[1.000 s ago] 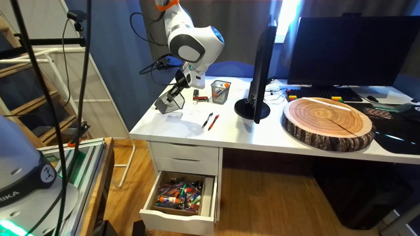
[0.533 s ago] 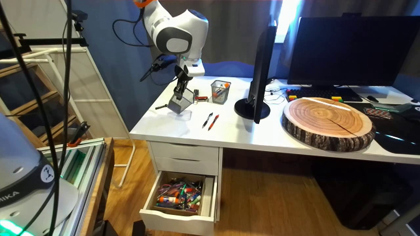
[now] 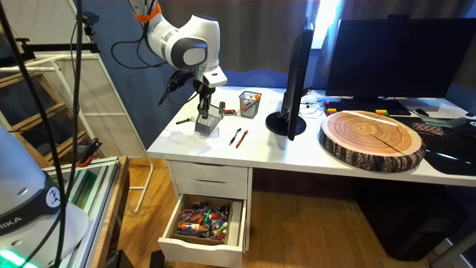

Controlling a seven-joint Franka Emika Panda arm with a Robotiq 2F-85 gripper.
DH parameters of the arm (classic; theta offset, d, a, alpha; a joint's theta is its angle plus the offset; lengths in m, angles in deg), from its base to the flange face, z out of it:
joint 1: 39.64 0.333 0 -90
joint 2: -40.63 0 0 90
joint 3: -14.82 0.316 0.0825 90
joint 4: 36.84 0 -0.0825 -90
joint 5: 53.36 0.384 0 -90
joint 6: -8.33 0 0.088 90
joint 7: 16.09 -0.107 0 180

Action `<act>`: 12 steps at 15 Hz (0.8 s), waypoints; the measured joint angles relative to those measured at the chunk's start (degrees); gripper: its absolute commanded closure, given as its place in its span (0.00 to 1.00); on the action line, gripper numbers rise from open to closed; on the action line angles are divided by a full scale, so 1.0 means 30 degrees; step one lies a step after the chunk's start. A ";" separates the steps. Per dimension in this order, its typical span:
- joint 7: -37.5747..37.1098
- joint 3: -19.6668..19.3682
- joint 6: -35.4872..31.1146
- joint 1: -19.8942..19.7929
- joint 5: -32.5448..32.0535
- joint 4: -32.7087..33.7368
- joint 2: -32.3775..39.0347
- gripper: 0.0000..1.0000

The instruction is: Pick up the red and black pen together and put them on the table, turn the gray pen holder the right way up

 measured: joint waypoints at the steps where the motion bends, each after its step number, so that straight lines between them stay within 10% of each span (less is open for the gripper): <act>1: -0.0218 -0.0075 -0.0253 0.0118 -0.0483 -0.0114 -0.0001 0.91; 2: -0.0419 -0.0159 -0.0421 0.0232 -0.0896 -0.0201 -0.0001 0.66; 12: -0.1493 -0.0519 -0.0654 0.0484 -0.3383 -0.0840 -0.1647 0.06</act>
